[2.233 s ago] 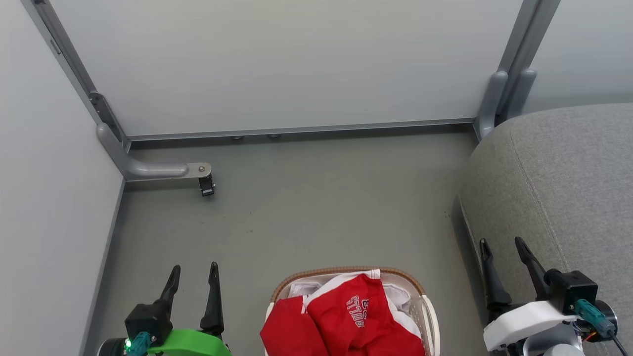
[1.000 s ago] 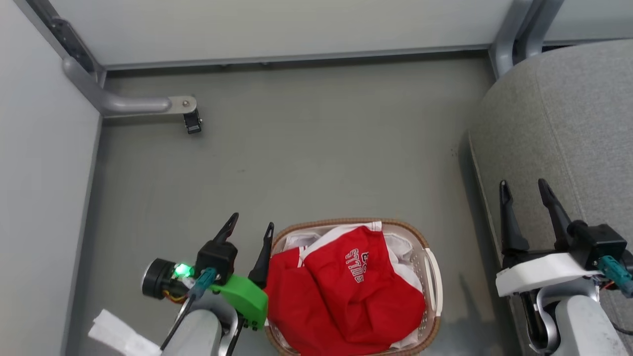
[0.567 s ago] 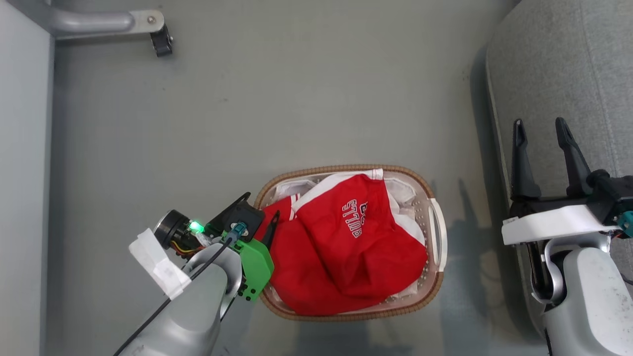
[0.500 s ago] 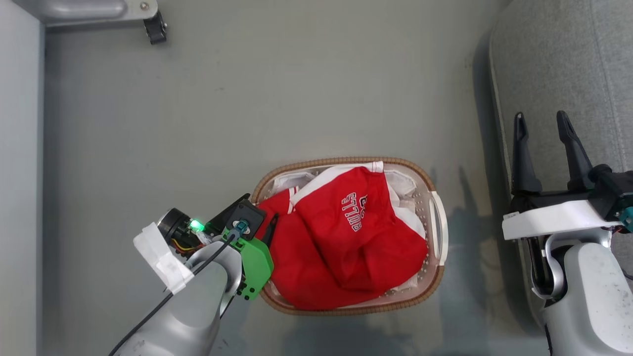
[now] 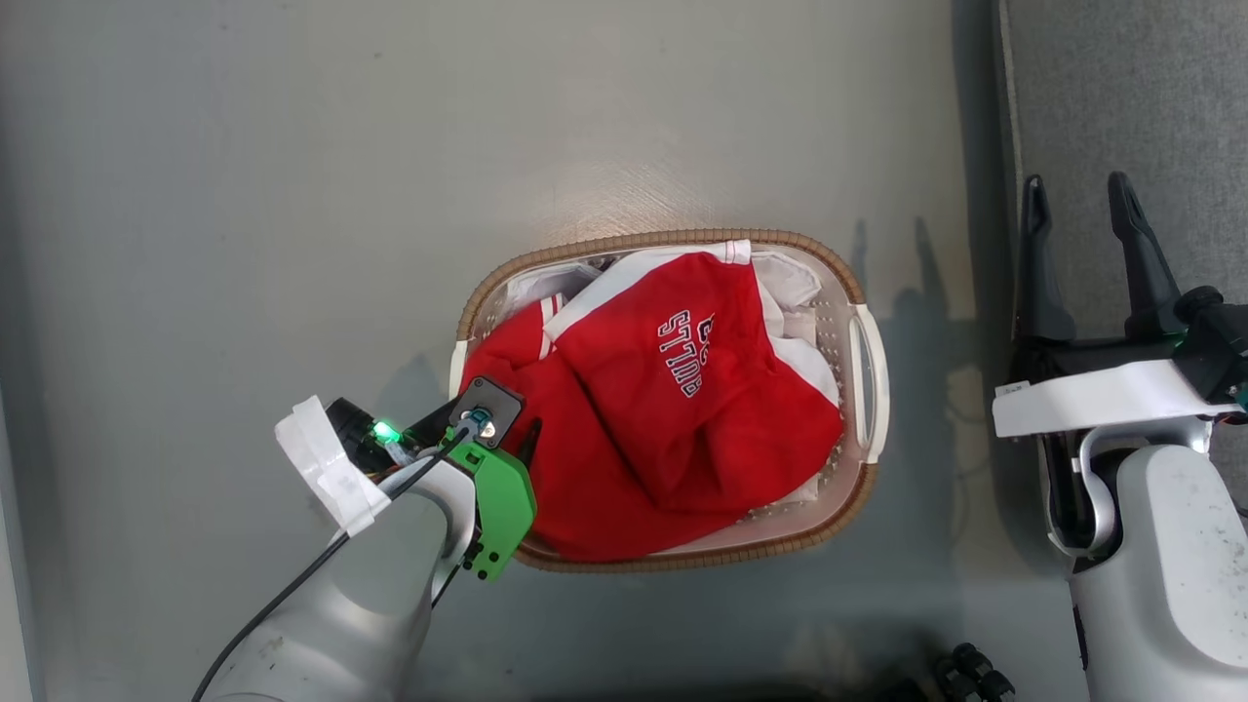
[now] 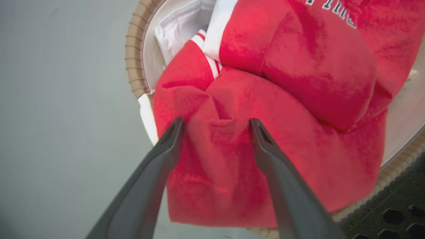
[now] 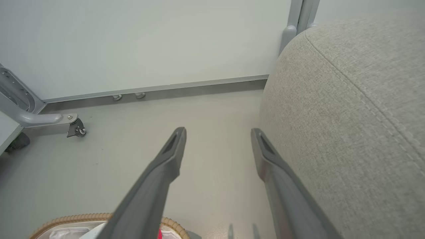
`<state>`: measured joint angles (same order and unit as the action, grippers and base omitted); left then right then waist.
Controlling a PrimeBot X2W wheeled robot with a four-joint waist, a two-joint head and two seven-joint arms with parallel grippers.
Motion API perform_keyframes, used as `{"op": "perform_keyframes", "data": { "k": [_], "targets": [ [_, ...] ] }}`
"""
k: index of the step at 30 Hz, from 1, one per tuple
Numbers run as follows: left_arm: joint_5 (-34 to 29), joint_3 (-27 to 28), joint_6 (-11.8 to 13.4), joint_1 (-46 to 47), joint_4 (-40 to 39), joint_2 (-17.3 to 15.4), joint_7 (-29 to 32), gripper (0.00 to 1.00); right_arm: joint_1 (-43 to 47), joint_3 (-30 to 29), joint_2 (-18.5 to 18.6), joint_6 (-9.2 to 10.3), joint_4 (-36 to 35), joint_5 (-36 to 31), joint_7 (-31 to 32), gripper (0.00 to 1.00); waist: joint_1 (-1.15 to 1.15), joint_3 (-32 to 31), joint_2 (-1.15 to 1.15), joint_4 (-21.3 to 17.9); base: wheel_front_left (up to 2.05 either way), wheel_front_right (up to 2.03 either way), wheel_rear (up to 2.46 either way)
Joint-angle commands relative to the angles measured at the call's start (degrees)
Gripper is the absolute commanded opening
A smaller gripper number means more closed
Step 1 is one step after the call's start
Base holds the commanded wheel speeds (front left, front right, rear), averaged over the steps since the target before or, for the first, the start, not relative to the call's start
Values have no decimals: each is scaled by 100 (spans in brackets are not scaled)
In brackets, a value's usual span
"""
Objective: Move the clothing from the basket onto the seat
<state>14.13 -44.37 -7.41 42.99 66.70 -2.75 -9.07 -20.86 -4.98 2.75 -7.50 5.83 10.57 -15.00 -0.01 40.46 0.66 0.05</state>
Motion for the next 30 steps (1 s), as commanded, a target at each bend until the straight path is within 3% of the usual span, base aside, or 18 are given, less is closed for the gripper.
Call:
{"op": "perform_keyframes", "data": {
  "k": [1,3,4,7,18,30],
  "targets": [
    [98,-51,-10,111,31,-26,37,100,-78,-5,25,2,-14,20,-28,100,1,106,-66,-45,0,0,0],
    [189,-129,-11,139,71,-25,38,95,-94,-14,25,2,7,31,-28,100,1,112,-66,-43,0,0,0],
    [219,-146,-11,148,102,-25,28,57,-97,-17,25,2,17,35,-28,100,1,111,-66,-42,0,0,0],
    [313,-226,-11,122,196,-27,-10,0,-91,-10,25,2,67,56,-28,100,1,71,-66,-44,0,0,0],
    [591,-391,-11,-181,263,-26,-439,0,161,32,26,2,271,104,-28,100,1,-541,-66,-35,0,0,0],
    [571,-470,-10,-443,-69,-208,-621,0,713,176,25,3,532,64,-28,100,1,-1861,-66,-43,0,0,0]
  ]
}}
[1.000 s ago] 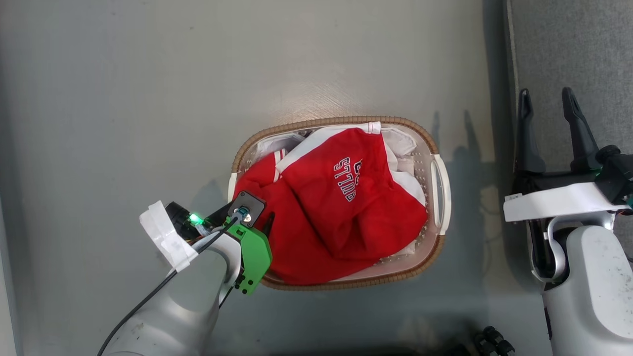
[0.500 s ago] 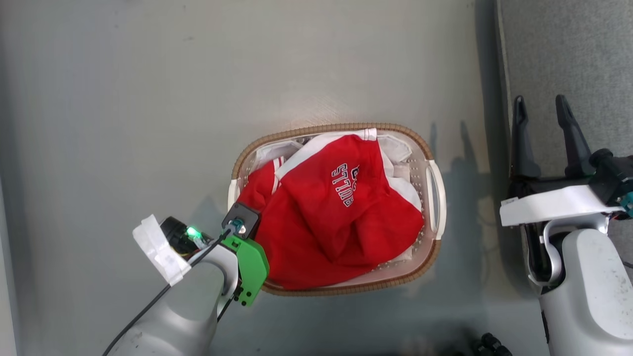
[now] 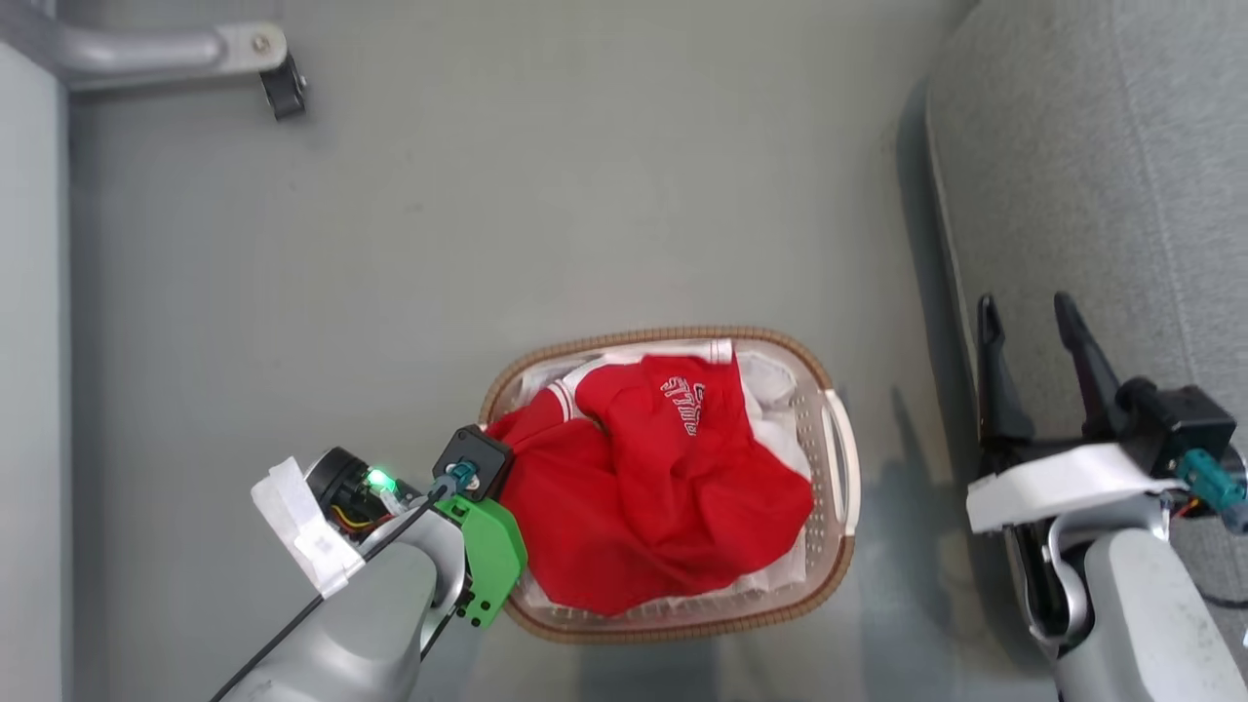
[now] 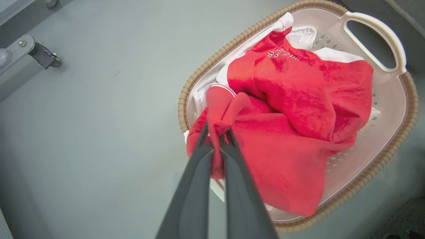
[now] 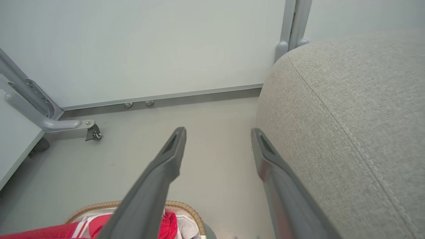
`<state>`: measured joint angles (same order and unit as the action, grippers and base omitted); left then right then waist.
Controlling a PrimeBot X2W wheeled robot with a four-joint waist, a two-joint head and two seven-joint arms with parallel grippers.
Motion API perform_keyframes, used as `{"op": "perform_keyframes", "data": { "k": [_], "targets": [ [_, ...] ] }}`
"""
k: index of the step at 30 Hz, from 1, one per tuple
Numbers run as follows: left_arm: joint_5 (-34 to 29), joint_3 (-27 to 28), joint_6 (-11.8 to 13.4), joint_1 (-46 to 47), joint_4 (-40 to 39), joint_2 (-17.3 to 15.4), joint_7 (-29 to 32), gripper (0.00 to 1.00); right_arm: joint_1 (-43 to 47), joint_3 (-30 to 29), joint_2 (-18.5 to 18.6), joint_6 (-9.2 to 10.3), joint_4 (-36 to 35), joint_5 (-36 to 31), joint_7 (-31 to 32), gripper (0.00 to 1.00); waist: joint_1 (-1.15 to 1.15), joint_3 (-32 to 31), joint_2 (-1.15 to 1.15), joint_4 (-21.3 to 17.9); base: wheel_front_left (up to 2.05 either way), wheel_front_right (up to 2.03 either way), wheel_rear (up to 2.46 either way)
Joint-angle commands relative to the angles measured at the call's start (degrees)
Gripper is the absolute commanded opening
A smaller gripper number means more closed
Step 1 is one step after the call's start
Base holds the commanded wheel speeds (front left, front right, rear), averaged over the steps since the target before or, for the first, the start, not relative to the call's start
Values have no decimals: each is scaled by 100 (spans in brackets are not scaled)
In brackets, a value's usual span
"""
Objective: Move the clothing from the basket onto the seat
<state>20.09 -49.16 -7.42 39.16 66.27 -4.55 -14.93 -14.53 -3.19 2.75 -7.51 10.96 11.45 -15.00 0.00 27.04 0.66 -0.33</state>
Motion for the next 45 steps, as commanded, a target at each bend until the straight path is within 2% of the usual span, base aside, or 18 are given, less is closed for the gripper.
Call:
{"op": "perform_keyframes", "data": {
  "k": [1,9,17,21,27,30,32,38,45],
  "targets": [
    [-59,4,-5,-73,-133,-68,-32,0,144,12,26,4,34,-29,-28,100,0,-650,-66,-3,0,0,0],
    [-386,-256,-5,-36,-790,-471,-30,0,621,72,26,4,116,-75,-28,100,0,-1542,-66,-3,0,0,0],
    [-540,-593,-3,492,-1494,-893,12,0,987,87,26,4,124,-127,-28,100,0,-2144,-66,-15,0,0,0],
    [-259,-711,-3,823,-2009,-1069,163,0,1090,87,25,3,141,-156,-28,100,0,-2318,-66,-43,0,0,0],
    [311,-814,-2,1470,-2850,-1537,630,0,1086,129,27,4,58,-159,-28,100,0,-2375,-66,-138,0,0,0],
    [422,-856,-2,1875,-3194,-1840,845,0,1078,119,27,4,10,-187,-28,100,0,-2359,-66,-187,0,0,0],
    [522,-836,-2,2070,-3350,-1932,941,0,1069,112,24,3,7,-215,-28,100,0,-2341,-66,-212,0,0,0],
    [669,-726,-1,2588,-3550,-2063,1118,0,1045,154,25,4,29,-229,-28,100,0,-2358,-66,-291,0,0,0],
    [715,-725,2,2860,-3662,-1943,1218,0,926,319,25,3,-33,-277,-28,100,0,-2414,-66,-303,0,0,0]
  ]
}}
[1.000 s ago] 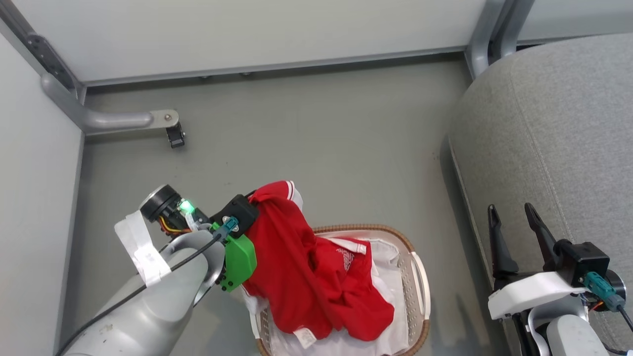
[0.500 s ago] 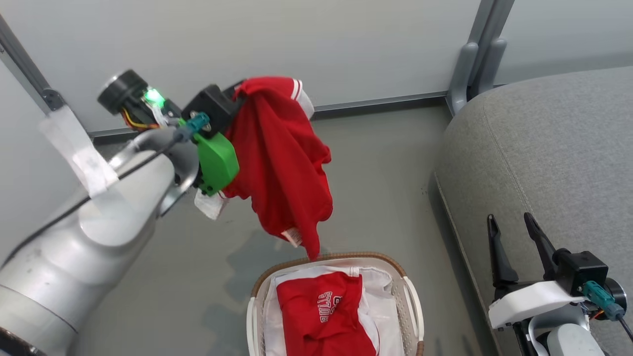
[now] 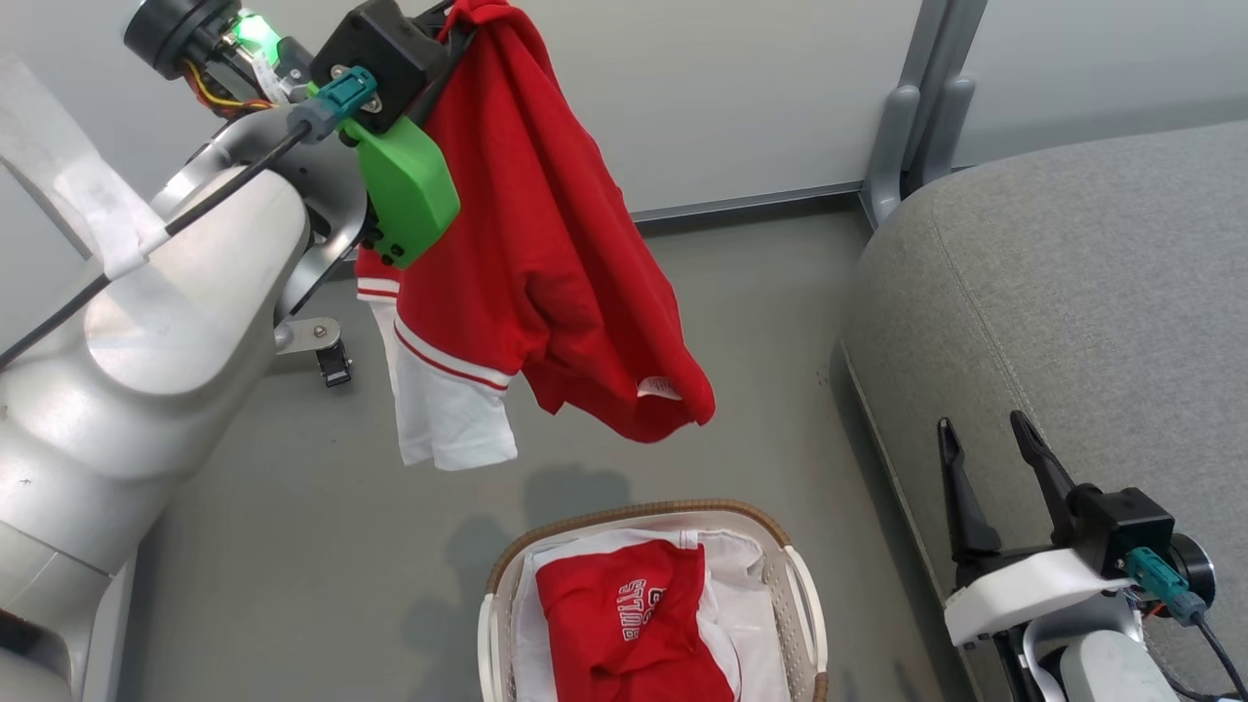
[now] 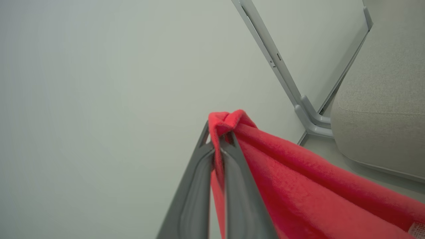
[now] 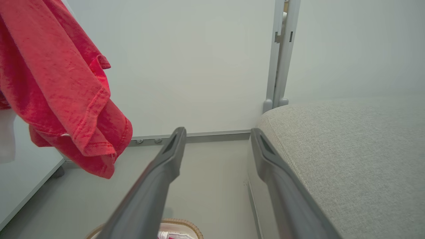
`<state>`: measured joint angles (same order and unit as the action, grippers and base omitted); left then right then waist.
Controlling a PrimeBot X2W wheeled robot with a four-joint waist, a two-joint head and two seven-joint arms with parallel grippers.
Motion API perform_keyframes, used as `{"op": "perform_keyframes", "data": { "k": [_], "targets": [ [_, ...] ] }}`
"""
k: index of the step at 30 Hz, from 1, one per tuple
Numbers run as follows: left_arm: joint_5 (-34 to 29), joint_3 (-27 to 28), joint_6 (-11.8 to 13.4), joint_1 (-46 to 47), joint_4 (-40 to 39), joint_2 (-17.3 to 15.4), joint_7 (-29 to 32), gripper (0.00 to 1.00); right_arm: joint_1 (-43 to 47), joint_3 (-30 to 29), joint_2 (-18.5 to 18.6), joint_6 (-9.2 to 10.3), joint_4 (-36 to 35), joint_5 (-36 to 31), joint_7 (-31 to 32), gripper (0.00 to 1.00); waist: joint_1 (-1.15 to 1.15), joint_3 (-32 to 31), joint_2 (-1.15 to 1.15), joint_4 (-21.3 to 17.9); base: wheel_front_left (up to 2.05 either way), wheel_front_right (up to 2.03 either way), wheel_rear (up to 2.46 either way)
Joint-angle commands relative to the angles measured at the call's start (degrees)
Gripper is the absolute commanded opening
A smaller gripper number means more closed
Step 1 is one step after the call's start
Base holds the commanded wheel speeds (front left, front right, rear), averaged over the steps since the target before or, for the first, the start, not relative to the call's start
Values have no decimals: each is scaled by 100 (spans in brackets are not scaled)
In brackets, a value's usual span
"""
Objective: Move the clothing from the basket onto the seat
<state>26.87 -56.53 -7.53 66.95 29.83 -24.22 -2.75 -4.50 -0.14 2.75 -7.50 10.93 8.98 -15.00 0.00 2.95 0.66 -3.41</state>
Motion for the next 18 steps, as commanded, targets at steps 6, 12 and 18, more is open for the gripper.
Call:
{"op": "perform_keyframes", "data": {
  "k": [6,12,18],
  "targets": [
    [43,-27,56,174,-87,143,54,0,-398,452,27,3,-52,5,-28,100,0,2,-66,58,0,0,0],
    [44,-76,70,252,-142,263,91,0,-1059,1254,30,4,49,-56,-28,100,0,86,-66,92,0,0,0],
    [21,-232,63,333,-336,520,118,0,-1709,2027,26,4,231,137,-28,100,0,129,-66,268,0,0,0]
  ]
}}
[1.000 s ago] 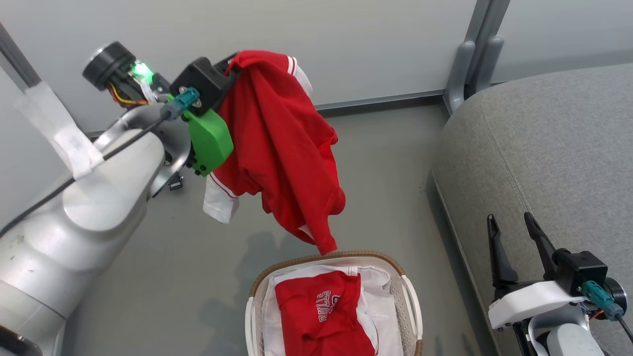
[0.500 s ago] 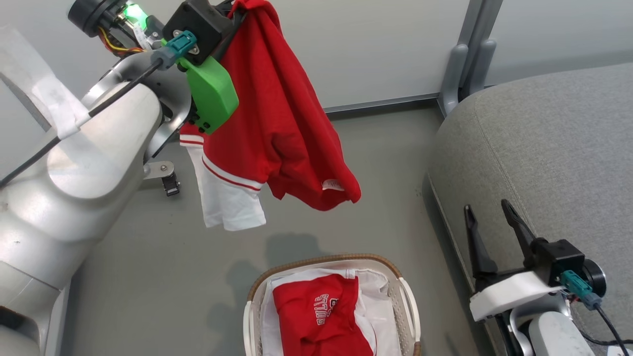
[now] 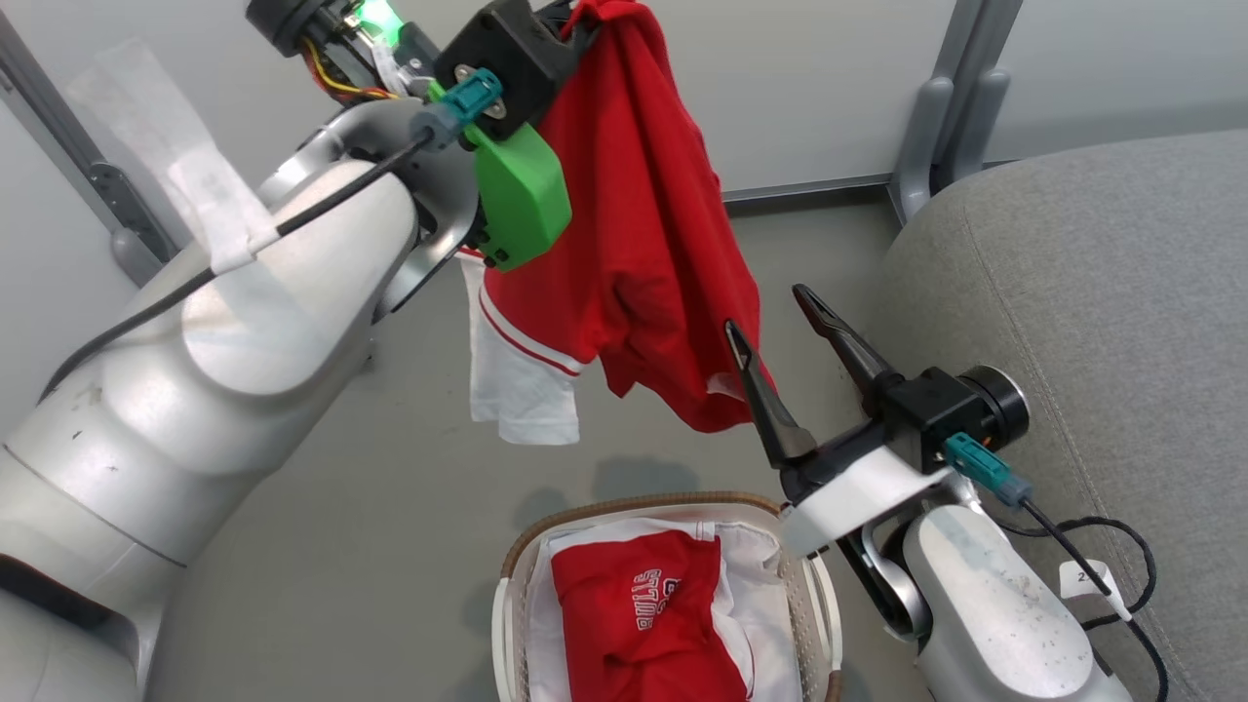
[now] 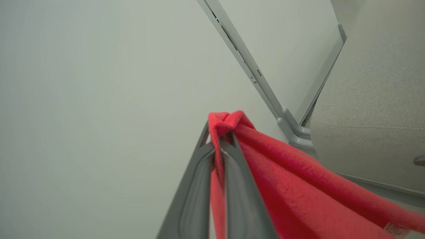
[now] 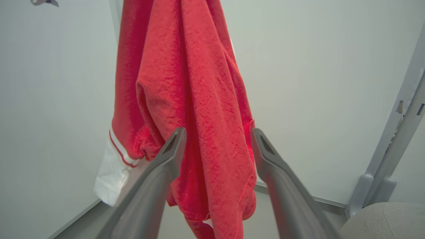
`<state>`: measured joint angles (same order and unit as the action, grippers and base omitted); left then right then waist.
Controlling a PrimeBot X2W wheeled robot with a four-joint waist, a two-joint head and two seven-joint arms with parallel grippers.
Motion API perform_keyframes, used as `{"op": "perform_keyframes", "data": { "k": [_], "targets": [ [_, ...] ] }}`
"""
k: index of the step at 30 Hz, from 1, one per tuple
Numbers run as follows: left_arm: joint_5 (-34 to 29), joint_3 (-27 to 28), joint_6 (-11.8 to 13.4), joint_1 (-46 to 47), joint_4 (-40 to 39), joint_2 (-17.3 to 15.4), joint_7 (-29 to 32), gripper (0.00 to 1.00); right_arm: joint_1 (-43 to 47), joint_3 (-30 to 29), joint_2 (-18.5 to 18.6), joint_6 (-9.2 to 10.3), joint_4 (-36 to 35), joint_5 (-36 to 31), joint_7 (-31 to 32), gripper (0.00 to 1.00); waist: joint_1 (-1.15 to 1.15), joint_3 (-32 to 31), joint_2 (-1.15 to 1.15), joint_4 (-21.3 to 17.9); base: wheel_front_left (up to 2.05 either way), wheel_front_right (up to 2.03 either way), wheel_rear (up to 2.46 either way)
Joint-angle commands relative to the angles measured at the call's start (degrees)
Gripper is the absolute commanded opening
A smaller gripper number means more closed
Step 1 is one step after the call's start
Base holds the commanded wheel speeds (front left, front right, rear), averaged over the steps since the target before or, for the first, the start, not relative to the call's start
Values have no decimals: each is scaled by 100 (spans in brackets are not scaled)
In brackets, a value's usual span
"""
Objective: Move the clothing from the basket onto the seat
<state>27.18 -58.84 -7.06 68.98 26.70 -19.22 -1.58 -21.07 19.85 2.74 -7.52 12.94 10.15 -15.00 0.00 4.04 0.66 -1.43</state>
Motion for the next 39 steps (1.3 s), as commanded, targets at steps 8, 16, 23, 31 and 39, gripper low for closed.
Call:
{"op": "perform_keyframes", "data": {
  "k": [8,16,23,31,39],
  "targets": [
    [-33,-294,-25,297,-482,278,-16,0,-545,-128,27,6,358,-281,-28,100,0,91,-66,433,0,0,0],
    [-72,-415,-13,332,-956,241,-130,0,-797,-482,23,6,741,-599,-28,100,0,84,-66,632,0,0,0],
    [7,-407,72,139,-1073,160,-204,0,-1047,-194,27,6,1179,-421,-28,0,0,51,-66,660,0,0,0],
    [279,-333,193,-286,-864,-55,-324,2,-1103,-252,28,6,1177,-354,-28,0,0,67,-66,619,0,0,0],
    [627,-174,529,-1162,-591,-182,-887,100,-980,-597,25,6,1105,-479,-28,0,0,23,-66,596,0,0,0]
  ]
}}
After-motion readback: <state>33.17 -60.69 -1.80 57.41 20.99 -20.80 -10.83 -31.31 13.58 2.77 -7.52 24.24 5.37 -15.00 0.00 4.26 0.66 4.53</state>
